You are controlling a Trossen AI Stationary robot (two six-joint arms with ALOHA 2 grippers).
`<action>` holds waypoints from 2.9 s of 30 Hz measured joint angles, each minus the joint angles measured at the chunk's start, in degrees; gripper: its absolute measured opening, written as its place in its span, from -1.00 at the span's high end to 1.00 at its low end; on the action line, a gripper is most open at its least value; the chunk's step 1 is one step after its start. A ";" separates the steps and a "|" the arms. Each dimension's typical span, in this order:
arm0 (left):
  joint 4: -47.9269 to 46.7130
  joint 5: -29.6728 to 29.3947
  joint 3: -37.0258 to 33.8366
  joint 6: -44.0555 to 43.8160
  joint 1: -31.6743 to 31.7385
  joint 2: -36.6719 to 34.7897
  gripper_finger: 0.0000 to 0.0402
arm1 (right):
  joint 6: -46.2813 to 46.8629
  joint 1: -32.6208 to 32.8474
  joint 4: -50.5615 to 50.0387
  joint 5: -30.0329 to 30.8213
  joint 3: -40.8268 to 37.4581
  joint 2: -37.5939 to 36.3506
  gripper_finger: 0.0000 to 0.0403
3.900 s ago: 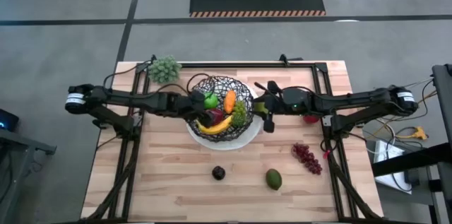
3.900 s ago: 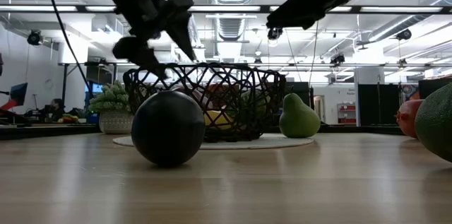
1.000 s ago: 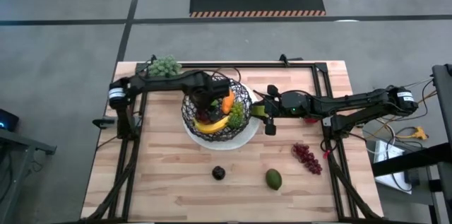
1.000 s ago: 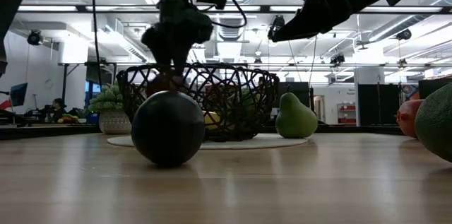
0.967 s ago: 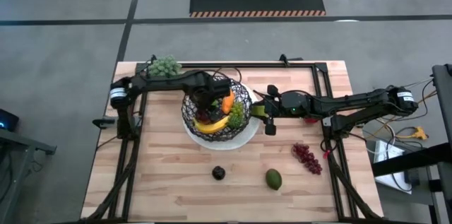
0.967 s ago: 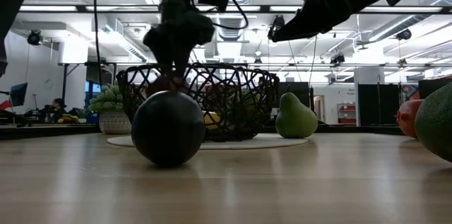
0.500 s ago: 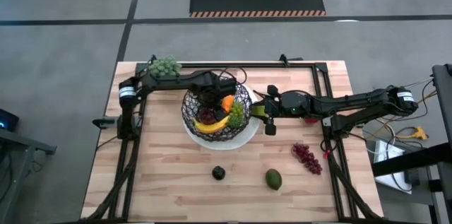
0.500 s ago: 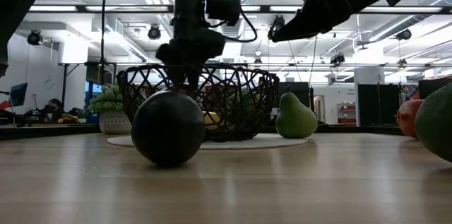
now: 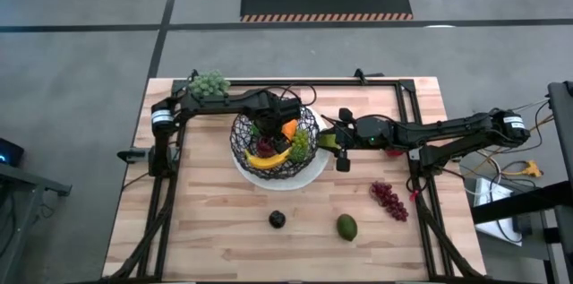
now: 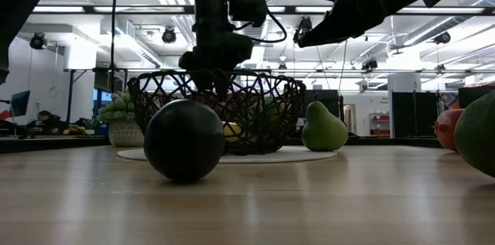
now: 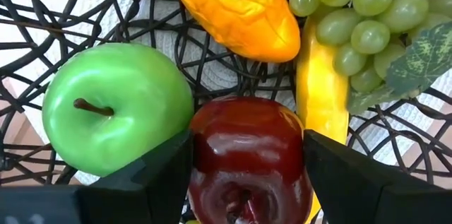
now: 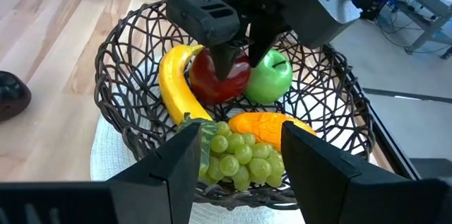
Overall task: Build produce basket
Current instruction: Put the red apple into the wire basket, then put the pear into the wire basket
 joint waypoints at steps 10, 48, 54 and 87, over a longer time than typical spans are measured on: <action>0.15 0.68 -0.13 1.08 -0.02 0.00 -0.42 | 0.17 0.00 0.02 0.00 -0.11 0.00 0.09; 75.00 -22.39 -47.12 32.30 -31.99 -41.54 -0.49 | 24.73 1.53 -2.22 -0.02 1.97 0.00 0.09; 78.80 -22.47 -51.79 37.06 -31.54 -46.67 -0.49 | 23.55 1.27 -16.95 0.11 8.18 -0.08 0.09; 83.12 -23.81 -57.76 42.29 -31.43 -51.80 -0.49 | 12.20 -10.65 10.95 2.47 -12.39 6.84 -0.29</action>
